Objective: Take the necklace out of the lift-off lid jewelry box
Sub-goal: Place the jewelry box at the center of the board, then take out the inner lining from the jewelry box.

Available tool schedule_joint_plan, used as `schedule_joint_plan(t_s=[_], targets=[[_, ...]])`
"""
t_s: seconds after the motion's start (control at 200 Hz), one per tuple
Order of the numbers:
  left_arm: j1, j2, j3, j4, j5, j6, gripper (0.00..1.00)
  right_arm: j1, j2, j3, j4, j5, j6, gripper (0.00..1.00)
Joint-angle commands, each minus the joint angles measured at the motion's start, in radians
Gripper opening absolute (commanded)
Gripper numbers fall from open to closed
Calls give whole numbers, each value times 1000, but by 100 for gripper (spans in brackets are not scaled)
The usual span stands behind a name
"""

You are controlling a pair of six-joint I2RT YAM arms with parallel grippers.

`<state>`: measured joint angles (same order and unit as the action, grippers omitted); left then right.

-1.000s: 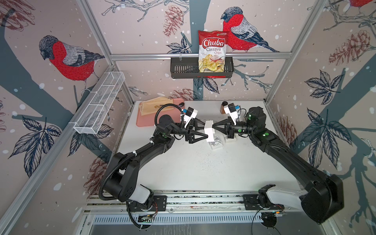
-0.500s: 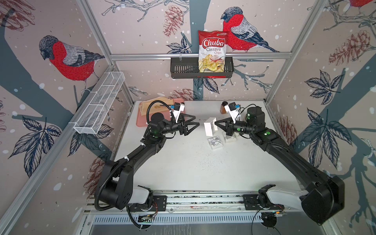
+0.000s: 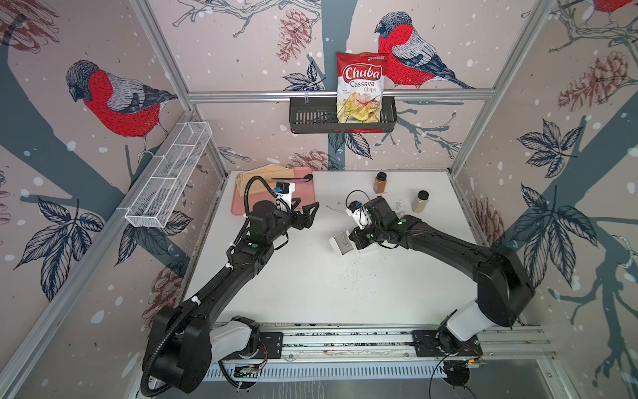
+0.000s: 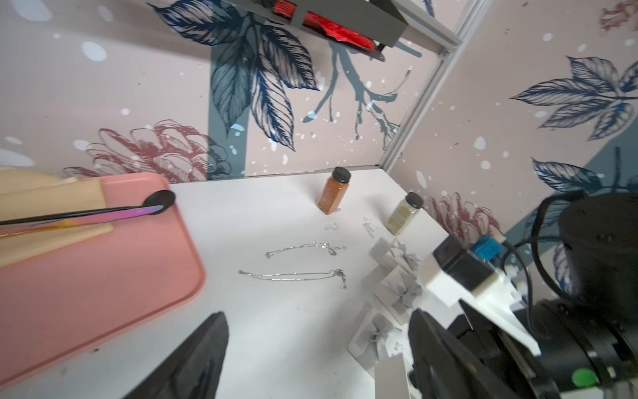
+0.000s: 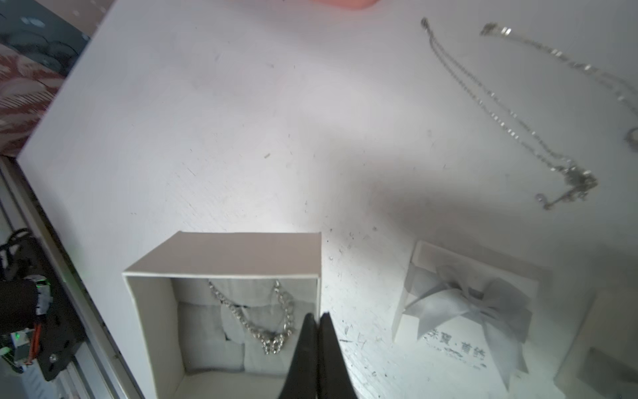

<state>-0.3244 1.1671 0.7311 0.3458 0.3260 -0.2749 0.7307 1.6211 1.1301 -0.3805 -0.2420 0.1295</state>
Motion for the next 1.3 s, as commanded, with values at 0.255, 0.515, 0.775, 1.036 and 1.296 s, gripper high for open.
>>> schedule_joint_plan(t_s=[0.255, 0.515, 0.775, 1.036, 1.296], targets=[[14, -44, -46, -19, -119, 27, 86, 56, 221, 108, -140, 111, -25, 0], [17, -59, -82, -2, -127, 30, 86, 58, 257, 152, -194, 147, -42, 22], [22, -67, -84, -5, -127, 43, 86, 80, 187, 141, -171, 107, -75, 40], [24, -60, -93, 18, -122, 36, 86, 126, 218, 144, -179, 89, -78, 41], [27, -65, -91, 20, -111, 47, 86, 139, 266, 159, -183, 155, -41, 50]])
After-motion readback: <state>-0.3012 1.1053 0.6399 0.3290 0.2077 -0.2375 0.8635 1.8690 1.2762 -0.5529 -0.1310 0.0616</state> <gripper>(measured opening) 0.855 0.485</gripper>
